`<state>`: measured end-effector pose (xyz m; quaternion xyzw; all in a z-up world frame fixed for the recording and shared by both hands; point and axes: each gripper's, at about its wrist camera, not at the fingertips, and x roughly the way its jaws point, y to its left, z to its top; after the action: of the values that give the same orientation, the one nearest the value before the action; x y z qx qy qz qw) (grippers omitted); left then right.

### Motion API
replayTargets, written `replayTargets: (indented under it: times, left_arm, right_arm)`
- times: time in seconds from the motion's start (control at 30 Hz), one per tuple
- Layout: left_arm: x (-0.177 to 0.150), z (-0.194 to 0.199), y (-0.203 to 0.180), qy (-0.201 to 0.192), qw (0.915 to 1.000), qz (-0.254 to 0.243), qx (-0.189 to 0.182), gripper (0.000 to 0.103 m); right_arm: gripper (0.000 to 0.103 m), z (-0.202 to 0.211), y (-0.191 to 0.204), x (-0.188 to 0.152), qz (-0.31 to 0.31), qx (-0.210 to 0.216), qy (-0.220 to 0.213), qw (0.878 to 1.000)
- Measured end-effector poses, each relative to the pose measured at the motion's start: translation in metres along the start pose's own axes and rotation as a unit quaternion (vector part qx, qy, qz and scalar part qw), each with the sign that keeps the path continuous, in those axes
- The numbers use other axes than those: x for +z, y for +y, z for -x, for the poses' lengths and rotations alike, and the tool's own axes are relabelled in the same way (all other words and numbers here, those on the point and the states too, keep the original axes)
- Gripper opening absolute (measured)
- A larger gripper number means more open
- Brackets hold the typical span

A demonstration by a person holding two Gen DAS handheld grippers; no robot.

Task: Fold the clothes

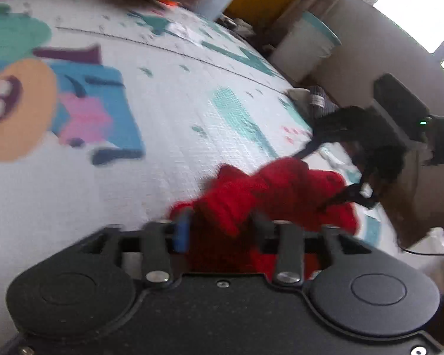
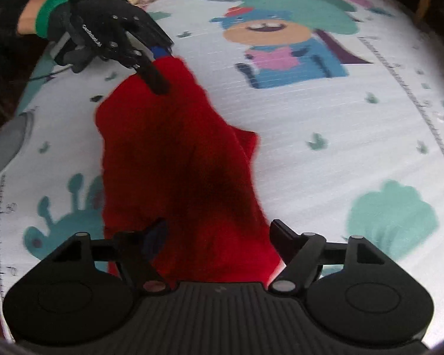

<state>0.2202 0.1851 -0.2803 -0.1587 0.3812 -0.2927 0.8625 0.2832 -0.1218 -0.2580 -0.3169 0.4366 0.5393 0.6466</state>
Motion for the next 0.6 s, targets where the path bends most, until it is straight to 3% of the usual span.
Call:
replayTargets:
  times: [0.13, 0.23, 0.3, 0.37, 0.43, 0.5, 0.6]
  left_arm:
    - [0.035, 0.008, -0.03, -0.024, 0.9953, -0.093, -0.01, 0.06]
    - [0.058, -0.02, -0.058, 0.0, 0.9852, -0.158, -0.065, 0.063]
    - [0.066, -0.048, -0.082, 0.035, 0.9704, -0.219, -0.097, 0.063]
    - [0.059, -0.076, -0.1, 0.079, 0.9501, -0.29, -0.084, 0.063]
    - [0.054, -0.095, -0.104, 0.093, 0.9421, -0.312, -0.081, 0.063]
    - [0.053, -0.102, -0.111, 0.09, 0.9336, -0.336, -0.085, 0.063]
    - [0.054, -0.112, -0.129, 0.119, 0.9017, -0.404, -0.1, 0.063]
  right_arm:
    - [0.08, 0.035, -0.006, -0.033, -0.07, -0.044, -0.025, 0.996]
    - [0.08, 0.051, -0.014, -0.061, -0.185, -0.045, -0.055, 0.98]
    - [0.08, 0.054, -0.018, -0.079, -0.261, -0.037, -0.086, 0.961]
    - [0.08, 0.052, -0.021, -0.096, -0.324, -0.027, -0.118, 0.938]
    - [0.08, 0.045, -0.022, -0.111, -0.368, -0.024, -0.142, 0.919]
    - [0.08, 0.034, -0.022, -0.123, -0.392, -0.031, -0.164, 0.905]
    - [0.079, 0.02, -0.024, -0.136, -0.414, -0.011, -0.178, 0.892]
